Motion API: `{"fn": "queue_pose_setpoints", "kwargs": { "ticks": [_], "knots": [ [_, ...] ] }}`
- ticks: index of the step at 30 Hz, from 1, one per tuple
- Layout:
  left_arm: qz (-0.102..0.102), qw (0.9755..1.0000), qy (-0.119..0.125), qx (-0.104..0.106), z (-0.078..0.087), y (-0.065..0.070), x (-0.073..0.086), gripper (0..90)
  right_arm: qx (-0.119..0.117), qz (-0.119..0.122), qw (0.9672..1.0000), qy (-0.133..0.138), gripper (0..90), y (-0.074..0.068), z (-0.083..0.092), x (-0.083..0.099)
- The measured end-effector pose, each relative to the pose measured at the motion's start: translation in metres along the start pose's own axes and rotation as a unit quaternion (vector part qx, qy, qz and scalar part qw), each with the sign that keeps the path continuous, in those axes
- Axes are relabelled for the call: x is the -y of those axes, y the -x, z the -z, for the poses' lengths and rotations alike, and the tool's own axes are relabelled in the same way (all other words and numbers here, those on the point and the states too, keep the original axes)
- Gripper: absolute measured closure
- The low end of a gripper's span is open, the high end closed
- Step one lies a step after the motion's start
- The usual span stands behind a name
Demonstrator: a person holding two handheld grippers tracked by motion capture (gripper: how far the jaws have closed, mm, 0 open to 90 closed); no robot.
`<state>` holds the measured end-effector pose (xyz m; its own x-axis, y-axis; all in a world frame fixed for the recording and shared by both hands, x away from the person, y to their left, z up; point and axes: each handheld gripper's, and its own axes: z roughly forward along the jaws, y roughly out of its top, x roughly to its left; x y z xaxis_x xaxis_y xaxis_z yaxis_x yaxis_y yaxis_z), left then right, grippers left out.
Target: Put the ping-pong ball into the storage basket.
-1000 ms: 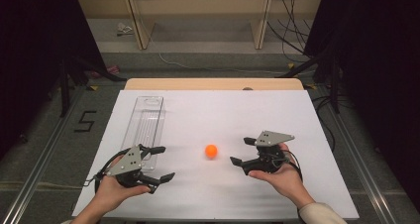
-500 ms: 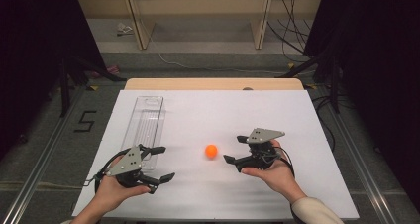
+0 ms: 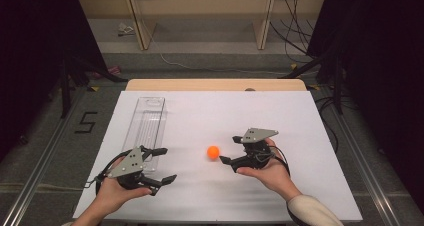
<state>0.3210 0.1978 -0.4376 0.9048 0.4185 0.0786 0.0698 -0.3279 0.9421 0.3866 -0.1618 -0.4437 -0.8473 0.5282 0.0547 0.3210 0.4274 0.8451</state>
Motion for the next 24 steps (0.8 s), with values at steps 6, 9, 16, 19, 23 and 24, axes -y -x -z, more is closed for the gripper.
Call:
{"fn": "queue_pose_setpoints", "kwargs": {
  "ticks": [6, 9, 16, 19, 23, 24],
  "knots": [
    [0.001, 1.0, 0.0, 0.0, 0.0, 0.0, 0.0, 16.4, -0.004, 0.002, 1.0, -0.003, 16.2, 0.0, -0.007, -0.002],
    [0.0, 1.0, 0.0, 0.0, 0.0, 0.0, 0.0, 16.5, -0.007, 0.003, 0.9999, -0.008, 16.2, 0.0, -0.013, -0.003],
    [0.0, 1.0, 0.0, 0.001, 0.0, 0.0, 0.0, 16.5, -0.009, 0.007, 0.9998, -0.015, 16.2, 0.0, -0.023, -0.005],
    [0.0, 1.0, -0.001, 0.001, 0.0, 0.0, 0.0, 16.6, -0.01, 0.008, 0.9997, -0.019, 16.2, 0.001, -0.028, -0.006],
    [0.0, 1.0, 0.0, 0.001, 0.0, 0.0, 0.0, 16.5, -0.01, 0.009, 0.9996, -0.023, 16.2, 0.002, -0.032, -0.006],
    [0.0, 1.0, -0.001, 0.001, 0.0, 0.0, 0.0, 16.6, -0.01, 0.008, 0.9996, -0.025, 16.2, 0.002, -0.034, -0.007]
  ]
}}
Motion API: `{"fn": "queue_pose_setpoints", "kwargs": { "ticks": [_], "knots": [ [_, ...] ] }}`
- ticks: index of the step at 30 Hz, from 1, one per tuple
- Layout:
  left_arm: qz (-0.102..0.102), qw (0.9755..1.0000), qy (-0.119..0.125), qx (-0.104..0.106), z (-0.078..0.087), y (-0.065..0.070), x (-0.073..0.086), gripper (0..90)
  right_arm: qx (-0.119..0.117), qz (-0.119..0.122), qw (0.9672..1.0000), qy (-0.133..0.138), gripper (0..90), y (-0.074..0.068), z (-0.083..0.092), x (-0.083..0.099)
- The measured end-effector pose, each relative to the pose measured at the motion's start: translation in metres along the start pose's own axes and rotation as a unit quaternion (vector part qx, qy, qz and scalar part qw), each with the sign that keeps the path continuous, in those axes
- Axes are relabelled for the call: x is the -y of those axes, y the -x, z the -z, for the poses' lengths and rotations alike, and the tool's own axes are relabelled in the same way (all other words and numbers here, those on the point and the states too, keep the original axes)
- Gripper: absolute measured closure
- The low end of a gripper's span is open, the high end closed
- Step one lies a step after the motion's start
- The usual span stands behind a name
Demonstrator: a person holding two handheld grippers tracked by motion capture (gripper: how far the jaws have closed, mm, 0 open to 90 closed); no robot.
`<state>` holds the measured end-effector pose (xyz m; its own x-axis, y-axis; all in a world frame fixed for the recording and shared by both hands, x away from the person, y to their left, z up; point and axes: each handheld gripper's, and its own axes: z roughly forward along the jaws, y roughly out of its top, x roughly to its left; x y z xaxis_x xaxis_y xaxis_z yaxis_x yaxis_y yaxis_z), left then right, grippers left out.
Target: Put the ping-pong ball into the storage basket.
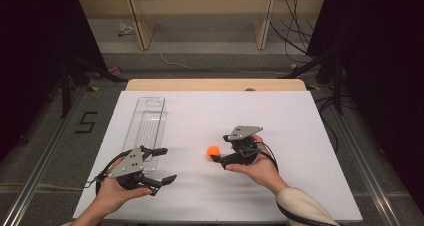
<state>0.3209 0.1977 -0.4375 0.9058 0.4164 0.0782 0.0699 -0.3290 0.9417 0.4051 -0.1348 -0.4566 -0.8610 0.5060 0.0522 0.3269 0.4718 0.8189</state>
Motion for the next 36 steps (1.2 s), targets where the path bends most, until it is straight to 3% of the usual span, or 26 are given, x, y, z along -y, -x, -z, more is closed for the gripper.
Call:
{"fn": "queue_pose_setpoints", "kwargs": {
  "ticks": [36],
  "knots": [
    [0.0, 1.0, 0.002, 0.001, 0.0, 0.0, 0.0, 16.5, -0.002, -0.004, 0.9994, -0.035, 16.6, 0.009, -0.037, 0.002]
  ]
}}
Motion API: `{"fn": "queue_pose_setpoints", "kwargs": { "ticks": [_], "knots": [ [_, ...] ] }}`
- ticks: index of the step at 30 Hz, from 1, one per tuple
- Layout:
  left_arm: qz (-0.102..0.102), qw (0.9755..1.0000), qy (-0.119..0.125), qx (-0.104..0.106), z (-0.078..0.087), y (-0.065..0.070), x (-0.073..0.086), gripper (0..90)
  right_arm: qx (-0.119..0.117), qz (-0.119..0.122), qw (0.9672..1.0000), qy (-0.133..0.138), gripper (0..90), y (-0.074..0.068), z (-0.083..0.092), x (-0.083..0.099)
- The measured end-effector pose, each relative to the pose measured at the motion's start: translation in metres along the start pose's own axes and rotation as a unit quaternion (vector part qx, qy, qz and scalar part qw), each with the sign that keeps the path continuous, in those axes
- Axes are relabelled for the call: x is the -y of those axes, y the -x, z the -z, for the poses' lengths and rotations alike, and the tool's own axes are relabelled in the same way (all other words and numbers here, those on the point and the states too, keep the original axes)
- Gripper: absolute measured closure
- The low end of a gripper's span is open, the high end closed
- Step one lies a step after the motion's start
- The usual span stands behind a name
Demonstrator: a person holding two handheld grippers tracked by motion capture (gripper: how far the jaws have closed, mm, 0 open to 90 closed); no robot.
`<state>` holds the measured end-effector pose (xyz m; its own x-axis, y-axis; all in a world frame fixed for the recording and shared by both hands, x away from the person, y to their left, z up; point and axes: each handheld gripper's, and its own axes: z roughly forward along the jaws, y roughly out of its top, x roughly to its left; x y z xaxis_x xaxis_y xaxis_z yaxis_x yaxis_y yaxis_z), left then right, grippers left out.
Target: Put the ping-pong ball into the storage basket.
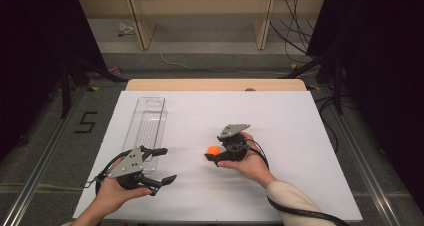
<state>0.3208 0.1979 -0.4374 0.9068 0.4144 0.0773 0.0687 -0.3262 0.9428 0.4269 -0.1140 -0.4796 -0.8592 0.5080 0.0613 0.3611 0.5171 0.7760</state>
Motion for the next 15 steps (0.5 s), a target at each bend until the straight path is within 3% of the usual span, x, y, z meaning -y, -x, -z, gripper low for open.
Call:
{"fn": "queue_pose_setpoints", "kwargs": {
  "ticks": [15],
  "knots": [
    [0.0, 1.0, 0.0, 0.001, 0.0, 0.0, 0.0, 16.5, 0.001, 0.003, 0.9998, -0.019, 26.3, 0.003, -0.012, 0.003]
  ]
}}
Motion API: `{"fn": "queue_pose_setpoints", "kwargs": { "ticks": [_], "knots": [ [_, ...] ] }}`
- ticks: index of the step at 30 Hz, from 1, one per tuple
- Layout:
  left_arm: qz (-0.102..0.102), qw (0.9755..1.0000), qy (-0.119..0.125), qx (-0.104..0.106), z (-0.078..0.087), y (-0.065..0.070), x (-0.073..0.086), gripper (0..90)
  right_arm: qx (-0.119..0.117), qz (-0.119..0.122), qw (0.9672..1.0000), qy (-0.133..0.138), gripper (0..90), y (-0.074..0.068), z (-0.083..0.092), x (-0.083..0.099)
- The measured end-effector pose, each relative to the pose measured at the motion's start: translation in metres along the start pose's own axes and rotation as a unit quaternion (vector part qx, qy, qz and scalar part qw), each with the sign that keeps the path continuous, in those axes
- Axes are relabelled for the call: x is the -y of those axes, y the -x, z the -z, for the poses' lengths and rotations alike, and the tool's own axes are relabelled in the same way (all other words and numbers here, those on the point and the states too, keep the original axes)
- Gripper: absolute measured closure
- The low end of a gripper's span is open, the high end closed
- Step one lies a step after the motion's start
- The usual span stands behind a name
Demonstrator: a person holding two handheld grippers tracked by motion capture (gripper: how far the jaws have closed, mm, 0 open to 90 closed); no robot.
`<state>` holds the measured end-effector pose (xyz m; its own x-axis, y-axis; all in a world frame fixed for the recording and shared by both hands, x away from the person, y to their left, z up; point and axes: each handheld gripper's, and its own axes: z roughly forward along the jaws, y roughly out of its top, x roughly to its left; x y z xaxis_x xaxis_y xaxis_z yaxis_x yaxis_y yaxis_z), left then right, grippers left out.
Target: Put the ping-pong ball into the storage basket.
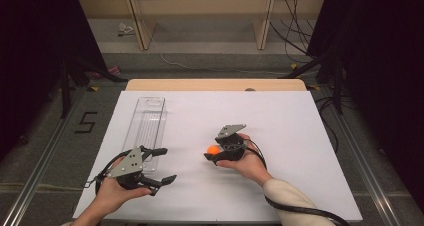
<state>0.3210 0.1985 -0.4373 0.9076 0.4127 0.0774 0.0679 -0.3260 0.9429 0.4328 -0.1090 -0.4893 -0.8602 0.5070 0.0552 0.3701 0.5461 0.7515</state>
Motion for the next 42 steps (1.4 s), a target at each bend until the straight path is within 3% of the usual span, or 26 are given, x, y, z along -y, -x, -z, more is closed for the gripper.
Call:
{"fn": "queue_pose_setpoints", "kwargs": {
  "ticks": [25, 42],
  "knots": [
    [-0.001, 1.0, 0.0, 0.001, 0.0002, 0.0, 0.0, 16.5, -0.014, 0.019, 0.9995, -0.021, 50.1, -0.0018, -0.0073, 0.0021],
    [-0.001, 1.0, -0.001, 0.001, 0.0001, 0.0001, 0.0, 16.5, -0.014, 0.018, 0.9997, -0.011, 51.1, -0.0033, -0.0043, -0.0017]
  ]
}}
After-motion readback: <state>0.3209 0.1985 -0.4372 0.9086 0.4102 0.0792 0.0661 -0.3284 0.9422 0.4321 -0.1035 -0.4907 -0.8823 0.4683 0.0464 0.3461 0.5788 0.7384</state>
